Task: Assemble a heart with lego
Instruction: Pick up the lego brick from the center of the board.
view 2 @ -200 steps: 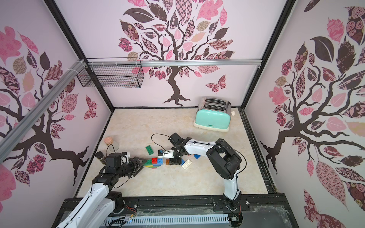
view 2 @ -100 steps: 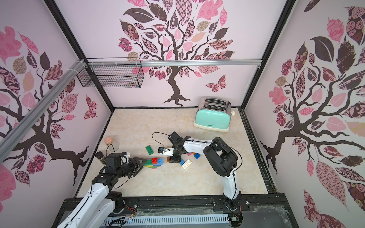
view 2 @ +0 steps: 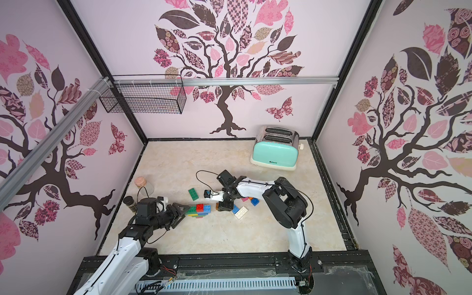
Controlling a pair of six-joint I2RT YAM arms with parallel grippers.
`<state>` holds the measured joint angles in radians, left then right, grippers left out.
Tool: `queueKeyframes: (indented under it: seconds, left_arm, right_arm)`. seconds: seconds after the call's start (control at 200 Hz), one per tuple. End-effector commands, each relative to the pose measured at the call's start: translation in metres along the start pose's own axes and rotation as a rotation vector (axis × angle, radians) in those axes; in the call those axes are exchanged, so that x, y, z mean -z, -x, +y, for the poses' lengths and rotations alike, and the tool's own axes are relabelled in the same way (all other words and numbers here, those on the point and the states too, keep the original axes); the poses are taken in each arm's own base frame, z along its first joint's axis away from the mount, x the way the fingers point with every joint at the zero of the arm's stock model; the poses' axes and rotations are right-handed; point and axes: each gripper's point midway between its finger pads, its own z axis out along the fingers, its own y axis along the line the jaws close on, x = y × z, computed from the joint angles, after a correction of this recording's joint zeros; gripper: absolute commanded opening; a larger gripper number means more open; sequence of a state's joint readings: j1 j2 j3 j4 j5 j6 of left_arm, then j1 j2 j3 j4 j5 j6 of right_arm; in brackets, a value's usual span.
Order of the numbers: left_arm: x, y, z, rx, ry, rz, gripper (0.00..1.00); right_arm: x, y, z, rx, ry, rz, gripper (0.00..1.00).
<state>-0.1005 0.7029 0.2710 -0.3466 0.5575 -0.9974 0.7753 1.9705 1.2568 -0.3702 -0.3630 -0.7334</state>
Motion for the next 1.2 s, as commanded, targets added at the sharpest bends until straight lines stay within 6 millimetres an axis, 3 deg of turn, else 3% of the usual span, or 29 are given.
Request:
queueKeyframes:
  seconds: [0.0, 0.155, 0.575, 0.86, 1.02, 1.196]
  left_arm:
    - [0.003, 0.005, -0.006, -0.017, -0.007, -0.020, 0.60]
    - [0.003, 0.005, -0.006, -0.015, -0.007, -0.020, 0.60]
    - [0.003, 0.005, -0.005, -0.016, -0.006, -0.021, 0.59]
    - [0.004, 0.005, -0.006, -0.016, -0.008, -0.022, 0.59]
    - [0.006, 0.006, -0.007, -0.019, -0.009, -0.030, 0.59]
    - [0.007, 0.007, -0.009, -0.022, -0.004, -0.035, 0.59]
  right_arm:
    - [0.006, 0.010, -0.001, -0.004, 0.019, -0.028, 0.54]
    - [0.005, 0.011, 0.000, -0.005, 0.025, -0.028, 0.53]
    - [0.009, 0.012, 0.002, -0.002, 0.040, -0.025, 0.37]
    - [0.034, 0.027, 0.000, 0.032, 0.010, -0.058, 0.29]
    - [0.047, 0.034, -0.006, 0.036, -0.033, -0.063, 0.29]
    - [0.074, 0.054, -0.011, 0.063, -0.097, -0.121, 0.30]
